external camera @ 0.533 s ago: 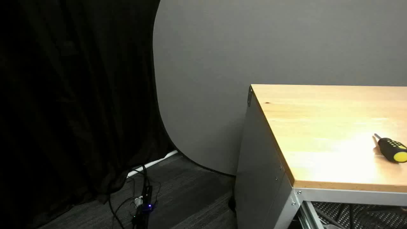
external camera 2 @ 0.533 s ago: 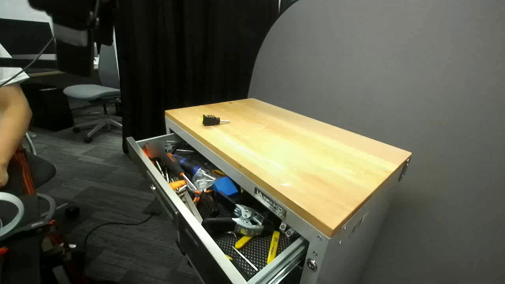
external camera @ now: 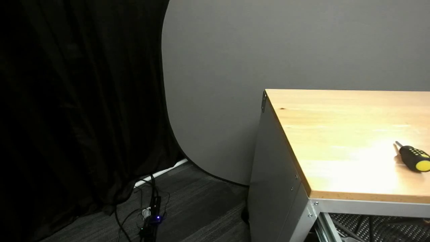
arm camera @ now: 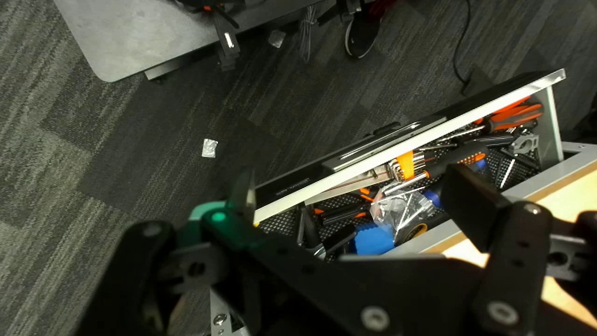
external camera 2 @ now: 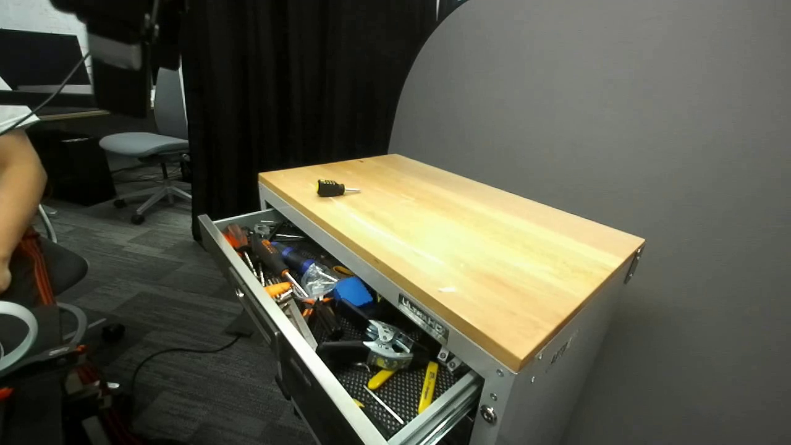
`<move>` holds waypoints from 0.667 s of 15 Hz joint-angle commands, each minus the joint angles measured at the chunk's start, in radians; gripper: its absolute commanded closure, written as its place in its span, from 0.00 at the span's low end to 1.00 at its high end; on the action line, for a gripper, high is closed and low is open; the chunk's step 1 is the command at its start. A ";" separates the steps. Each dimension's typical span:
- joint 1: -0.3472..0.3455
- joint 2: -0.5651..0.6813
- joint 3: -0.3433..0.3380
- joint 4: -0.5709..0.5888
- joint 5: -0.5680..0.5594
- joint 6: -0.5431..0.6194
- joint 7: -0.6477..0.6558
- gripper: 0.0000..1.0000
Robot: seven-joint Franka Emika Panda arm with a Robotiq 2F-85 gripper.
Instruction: Put the screwdriver into the drawer and close it.
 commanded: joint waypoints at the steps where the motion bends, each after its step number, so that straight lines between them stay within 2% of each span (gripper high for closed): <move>1: -0.006 -0.005 0.091 -0.053 0.003 0.147 0.082 0.00; 5: 0.051 0.057 0.213 -0.090 0.019 0.309 0.174 0.00; 10: 0.129 0.199 0.334 -0.059 0.011 0.439 0.301 0.00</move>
